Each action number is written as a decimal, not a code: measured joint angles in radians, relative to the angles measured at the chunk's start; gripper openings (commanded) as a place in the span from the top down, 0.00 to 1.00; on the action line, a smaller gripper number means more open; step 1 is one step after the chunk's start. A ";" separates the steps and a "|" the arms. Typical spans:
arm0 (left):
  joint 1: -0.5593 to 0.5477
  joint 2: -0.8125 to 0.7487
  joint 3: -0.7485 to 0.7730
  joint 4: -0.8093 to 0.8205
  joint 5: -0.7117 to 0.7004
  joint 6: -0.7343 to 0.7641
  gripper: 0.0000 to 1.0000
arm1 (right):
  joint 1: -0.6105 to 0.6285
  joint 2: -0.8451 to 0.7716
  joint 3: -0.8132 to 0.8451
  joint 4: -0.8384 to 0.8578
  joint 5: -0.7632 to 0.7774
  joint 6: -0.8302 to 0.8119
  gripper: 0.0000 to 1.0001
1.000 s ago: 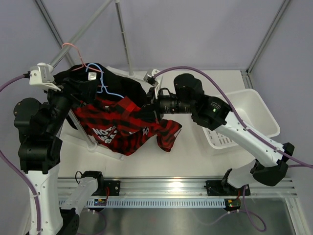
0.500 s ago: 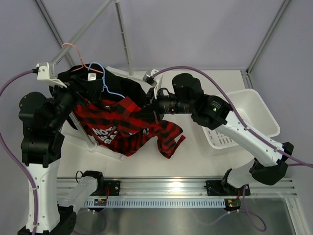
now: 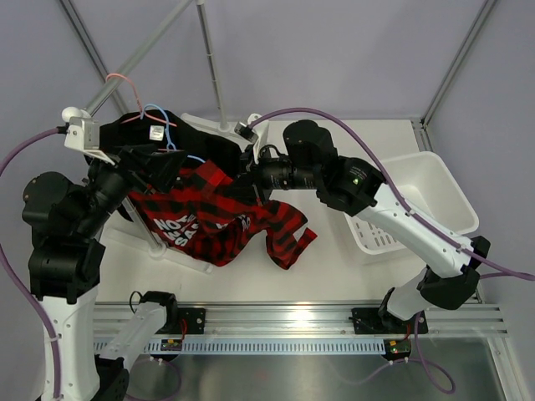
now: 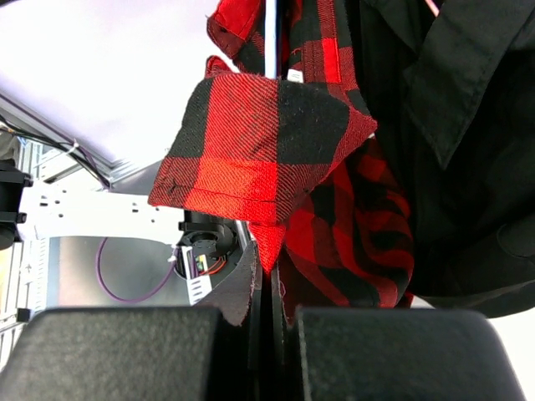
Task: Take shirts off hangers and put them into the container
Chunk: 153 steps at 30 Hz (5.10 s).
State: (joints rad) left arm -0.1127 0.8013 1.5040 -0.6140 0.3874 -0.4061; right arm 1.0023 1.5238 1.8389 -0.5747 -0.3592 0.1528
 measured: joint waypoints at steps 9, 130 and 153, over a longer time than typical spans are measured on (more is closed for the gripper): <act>0.000 0.012 0.000 -0.002 0.029 0.000 0.13 | 0.006 0.003 0.007 0.000 -0.004 0.000 1.00; -0.018 -0.242 -0.371 0.228 0.311 -0.322 1.00 | -0.369 -0.023 0.750 0.384 0.603 -0.499 1.00; -0.017 -0.291 -0.555 0.203 0.281 -0.240 1.00 | -0.383 -0.051 0.803 0.711 0.462 -0.988 1.00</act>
State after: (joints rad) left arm -0.1299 0.5106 0.9493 -0.4114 0.6685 -0.6464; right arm 0.6193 1.4731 2.6415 0.1368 0.1024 -0.8352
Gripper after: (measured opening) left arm 0.110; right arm 0.018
